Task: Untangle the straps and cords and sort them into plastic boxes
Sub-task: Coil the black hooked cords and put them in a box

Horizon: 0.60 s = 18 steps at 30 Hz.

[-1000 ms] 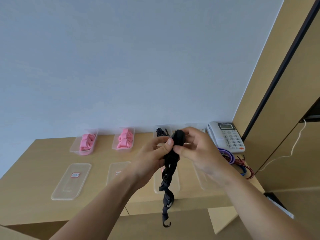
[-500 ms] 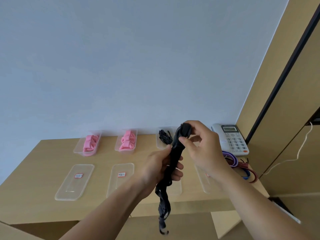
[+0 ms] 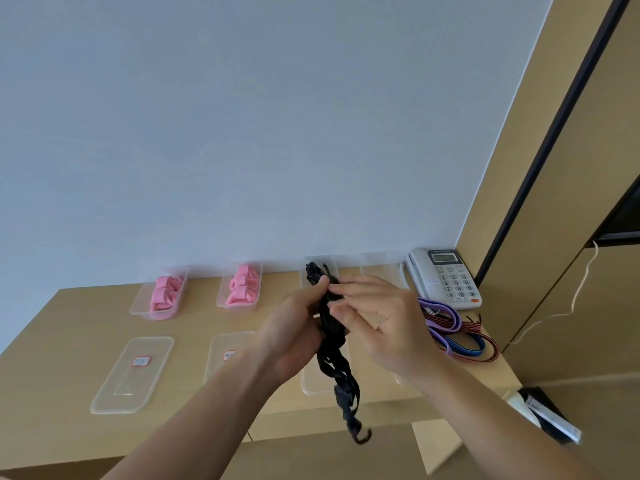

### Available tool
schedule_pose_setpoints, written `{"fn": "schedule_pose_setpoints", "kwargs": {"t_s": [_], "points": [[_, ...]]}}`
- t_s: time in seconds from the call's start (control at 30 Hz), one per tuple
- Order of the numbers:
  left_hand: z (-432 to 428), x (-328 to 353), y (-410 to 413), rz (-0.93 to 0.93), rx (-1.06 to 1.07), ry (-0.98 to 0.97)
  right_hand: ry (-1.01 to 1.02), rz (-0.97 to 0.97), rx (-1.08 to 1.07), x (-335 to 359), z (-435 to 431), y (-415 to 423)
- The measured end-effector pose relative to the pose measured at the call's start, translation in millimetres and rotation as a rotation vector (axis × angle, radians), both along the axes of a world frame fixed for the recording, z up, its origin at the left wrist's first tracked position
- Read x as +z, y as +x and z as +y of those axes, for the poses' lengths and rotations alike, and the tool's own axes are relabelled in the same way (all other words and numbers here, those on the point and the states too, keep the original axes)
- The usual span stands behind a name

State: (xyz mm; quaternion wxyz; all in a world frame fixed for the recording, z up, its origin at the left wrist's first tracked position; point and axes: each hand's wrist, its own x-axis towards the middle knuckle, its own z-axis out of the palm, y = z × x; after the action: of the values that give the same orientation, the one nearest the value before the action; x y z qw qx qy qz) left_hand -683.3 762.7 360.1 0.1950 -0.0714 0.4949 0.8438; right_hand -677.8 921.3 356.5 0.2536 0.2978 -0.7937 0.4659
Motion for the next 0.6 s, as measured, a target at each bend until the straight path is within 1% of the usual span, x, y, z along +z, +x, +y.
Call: {"fn": "schedule_pose_setpoints", "kwargs": {"t_s": [0.07,0.1,0.13,0.17,0.23,0.27,0.3,0.33,0.43,0.53,0.6], "points": [[2.3,-1.1,-0.5,0.046,-0.03,-0.022,-0.071,-0.022,-0.097,3.2,-1.0,-2.2],[2.9,-1.1,-0.5,0.073,-0.048,-0.026,-0.088,-0.074,-0.131,3.7,-1.2,-3.1],[3.0,-0.9,-0.8,0.1,-0.062,-0.027,-0.1,-0.168,-0.142,3.2,-0.6,-3.6],[2.5,-0.9,-1.0,0.125,-0.074,-0.031,-0.1,-0.301,-0.13,2.6,1.2,-4.3],[1.3,-0.1,0.6,0.165,-0.109,-0.06,-0.078,-0.578,-0.028,2.8,6.6,-7.6],[0.5,0.1,2.4,0.18,-0.133,-0.072,-0.081,-0.679,0.057,3.6,9.7,-10.3],[0.1,-0.2,4.7,0.191,-0.152,-0.078,-0.079,-0.734,0.122,5.2,11.8,-11.6],[-0.6,-1.4,6.5,0.202,-0.161,-0.083,-0.065,-0.735,0.141,6.7,13.2,-11.6],[-2.9,-6.3,7.1,0.207,-0.136,-0.125,-0.044,-0.627,0.112,4.6,13.7,-11.7],[-3.6,-12.0,8.7,0.207,-0.195,-0.273,-0.154,-0.609,0.088,0.5,12.0,-12.1],[-3.2,-18.3,13.4,0.151,-0.244,-0.336,-0.265,-0.642,0.058,2.5,11.2,-15.4]]}}
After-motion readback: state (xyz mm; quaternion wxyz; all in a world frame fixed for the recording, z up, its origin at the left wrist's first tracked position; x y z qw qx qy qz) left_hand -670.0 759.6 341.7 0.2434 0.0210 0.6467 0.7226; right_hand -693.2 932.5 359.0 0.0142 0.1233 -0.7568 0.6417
